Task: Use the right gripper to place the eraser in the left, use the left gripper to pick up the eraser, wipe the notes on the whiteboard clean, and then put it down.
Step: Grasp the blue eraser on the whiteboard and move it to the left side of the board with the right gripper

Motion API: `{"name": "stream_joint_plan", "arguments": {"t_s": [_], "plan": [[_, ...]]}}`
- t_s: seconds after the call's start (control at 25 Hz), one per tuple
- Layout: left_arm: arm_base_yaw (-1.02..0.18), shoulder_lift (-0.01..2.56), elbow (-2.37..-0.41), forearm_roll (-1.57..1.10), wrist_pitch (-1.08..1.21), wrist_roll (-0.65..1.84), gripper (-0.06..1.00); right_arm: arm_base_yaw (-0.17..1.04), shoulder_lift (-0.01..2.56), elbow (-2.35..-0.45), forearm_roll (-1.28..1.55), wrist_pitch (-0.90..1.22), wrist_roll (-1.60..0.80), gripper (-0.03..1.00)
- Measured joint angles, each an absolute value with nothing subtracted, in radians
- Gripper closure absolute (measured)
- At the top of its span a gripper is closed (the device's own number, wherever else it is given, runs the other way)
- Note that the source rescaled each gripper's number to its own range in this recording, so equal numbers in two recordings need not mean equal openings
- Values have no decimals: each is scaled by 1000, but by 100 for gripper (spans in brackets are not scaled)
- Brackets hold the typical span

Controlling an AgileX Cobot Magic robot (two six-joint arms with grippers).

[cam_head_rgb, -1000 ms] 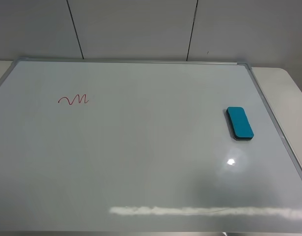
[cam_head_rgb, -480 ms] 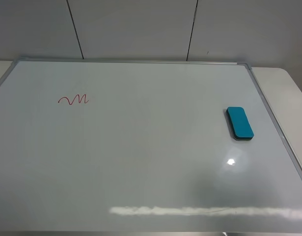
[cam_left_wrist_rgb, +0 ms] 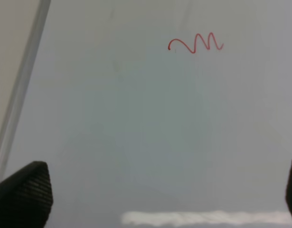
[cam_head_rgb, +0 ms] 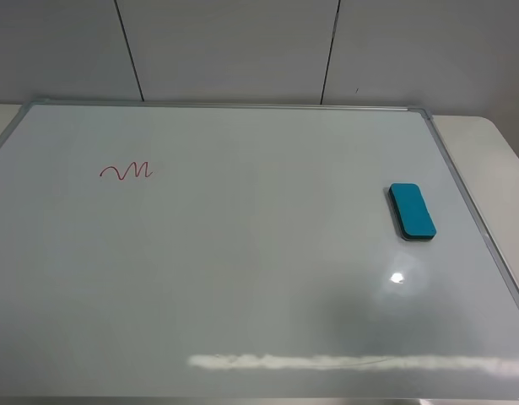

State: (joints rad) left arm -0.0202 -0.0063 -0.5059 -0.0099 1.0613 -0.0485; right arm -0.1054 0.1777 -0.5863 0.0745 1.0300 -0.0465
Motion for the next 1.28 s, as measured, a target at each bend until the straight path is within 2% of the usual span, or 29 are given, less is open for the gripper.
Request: {"name": "stream_joint_plan", "arguments": {"t_s": [0.4, 0.8, 1.0, 1.28], "plan": [[-20, -6, -506, -10, 1061, -48, -6, -105, 619, -706, 16, 908, -56, -3], [-20, -6, -506, -10, 1061, -48, -6, -99, 1094, -773, 13, 694, -58, -3], [-20, -6, -506, -10, 1061, -48, -6, -47, 1273, -775, 11, 494, -47, -3], [-20, -6, -506, -10, 1061, -48, -6, 86, 1491, -779, 12, 251, 16, -3]]}}
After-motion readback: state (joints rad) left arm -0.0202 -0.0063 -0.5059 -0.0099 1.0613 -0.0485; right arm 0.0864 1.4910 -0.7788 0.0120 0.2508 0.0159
